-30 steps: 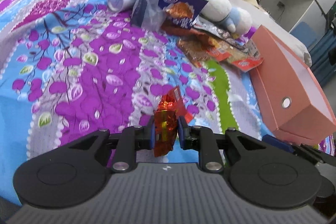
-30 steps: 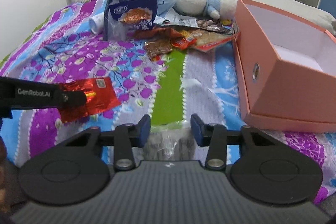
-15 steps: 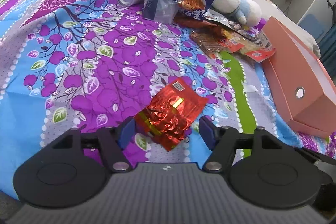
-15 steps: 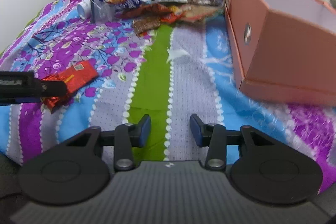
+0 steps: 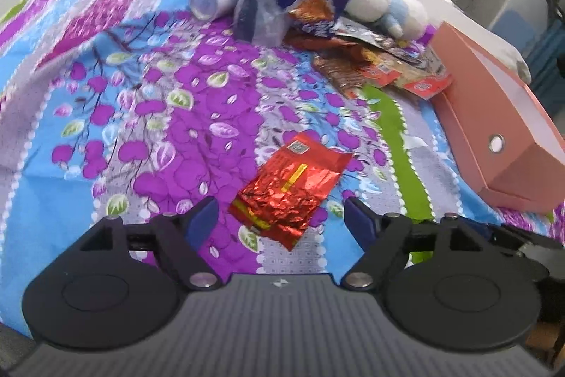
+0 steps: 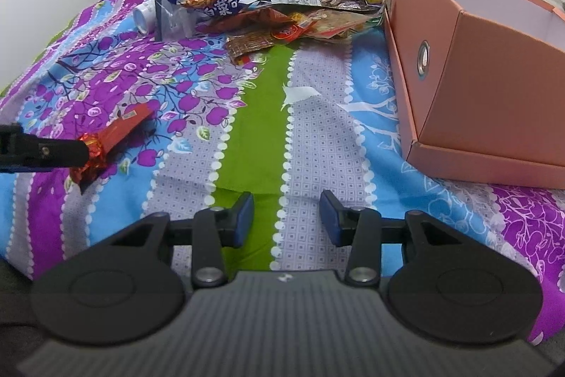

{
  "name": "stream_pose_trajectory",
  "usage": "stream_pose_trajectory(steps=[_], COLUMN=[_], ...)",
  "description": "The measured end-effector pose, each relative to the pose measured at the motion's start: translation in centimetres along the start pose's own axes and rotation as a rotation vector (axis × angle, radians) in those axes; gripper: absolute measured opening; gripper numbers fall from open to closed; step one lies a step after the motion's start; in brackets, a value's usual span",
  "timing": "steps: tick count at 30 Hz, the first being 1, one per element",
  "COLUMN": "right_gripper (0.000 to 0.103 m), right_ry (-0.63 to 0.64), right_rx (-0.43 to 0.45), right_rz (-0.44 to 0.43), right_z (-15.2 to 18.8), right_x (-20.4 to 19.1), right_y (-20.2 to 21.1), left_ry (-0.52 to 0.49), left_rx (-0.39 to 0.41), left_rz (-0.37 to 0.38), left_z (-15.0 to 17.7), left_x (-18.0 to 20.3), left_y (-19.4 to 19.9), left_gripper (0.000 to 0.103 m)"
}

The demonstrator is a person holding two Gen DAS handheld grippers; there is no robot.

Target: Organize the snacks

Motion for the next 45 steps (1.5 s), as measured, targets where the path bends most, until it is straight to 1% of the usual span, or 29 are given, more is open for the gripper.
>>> stream_pose_trajectory(steps=[2, 5, 8, 12, 18, 21, 22, 25, 27, 28, 29, 32, 38, 45], right_gripper=[0.044, 0.044, 0.044, 0.044, 0.045, 0.045, 0.045, 0.045, 0.045, 0.045, 0.045, 0.045, 0.045, 0.045], right_ry=[0.0, -0.004, -0.006, -0.03, -0.04, -0.039, -0.042, -0.05, -0.054, -0.058, -0.06, -0.06, -0.069, -0.082], right_rx=[0.0, 0.001, 0.001, -0.007, 0.001, -0.008, -0.011, -0.018, -0.025, -0.028, -0.028, -0.028, -0.025, -0.015], right_rz=[-0.001, -0.005, -0.01, -0.036, -0.042, -0.032, -0.031, -0.028, -0.027, -0.029, -0.031, -0.027, -0.024, -0.021], right_z=[0.0, 0.0, 0.0, -0.1, 0.1, 0.7, 0.9, 1.5, 1.7, 1.8, 1.8, 1.6, 1.3, 0.4], right_x=[0.0, 0.0, 0.0, 0.5, 2.1, 3.0, 3.3, 3.8, 3.8, 3.8, 3.7, 3.5, 3.2, 3.4], right_y=[0.0, 0.0, 0.1, 0.3, 1.7, 2.5, 2.7, 3.1, 3.0, 3.0, 2.9, 2.5, 2.1, 2.4], left_ry=[-0.042, -0.108, -0.195, -0.312, -0.385, -0.384, -0.38, -0.357, -0.345, -0.337, -0.334, -0.335, -0.279, -0.18], left_rx=[0.012, 0.023, 0.029, 0.04, 0.012, -0.015, -0.023, -0.015, -0.014, -0.015, -0.015, -0.008, 0.001, 0.035], left_rz=[0.0, 0.018, 0.025, 0.008, -0.052, -0.054, -0.055, -0.047, -0.042, -0.036, -0.033, -0.041, -0.036, 0.014], left_z=[-0.1, -0.3, -0.4, -0.5, -0.3, 0.1, 0.3, 0.5, 0.5, 0.5, 0.5, 0.6, 0.6, -1.0], left_x=[0.6, 1.7, 2.8, 4.0, 3.5, 3.0, 2.9, 2.5, 2.5, 2.5, 2.6, 2.8, 2.7, 3.9], left_y=[0.3, 0.3, -0.1, -1.0, -3.6, -4.6, -4.9, -5.0, -5.0, -4.9, -4.8, -4.6, -3.8, -2.1], left_gripper=[0.085, 0.085, 0.085, 0.085, 0.084, 0.082, 0.077, 0.073, 0.067, 0.061, 0.059, 0.058, 0.058, 0.058])
Point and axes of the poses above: each gripper's, at about its wrist camera, not at the fingertips, and y roughly against the way its jaws point, x to its right, z to its underside, the point moved 8 cm from there along -y, roughly the way its jaws point, and after that the axes turned 9 degrees about y, right-handed, at the moved point
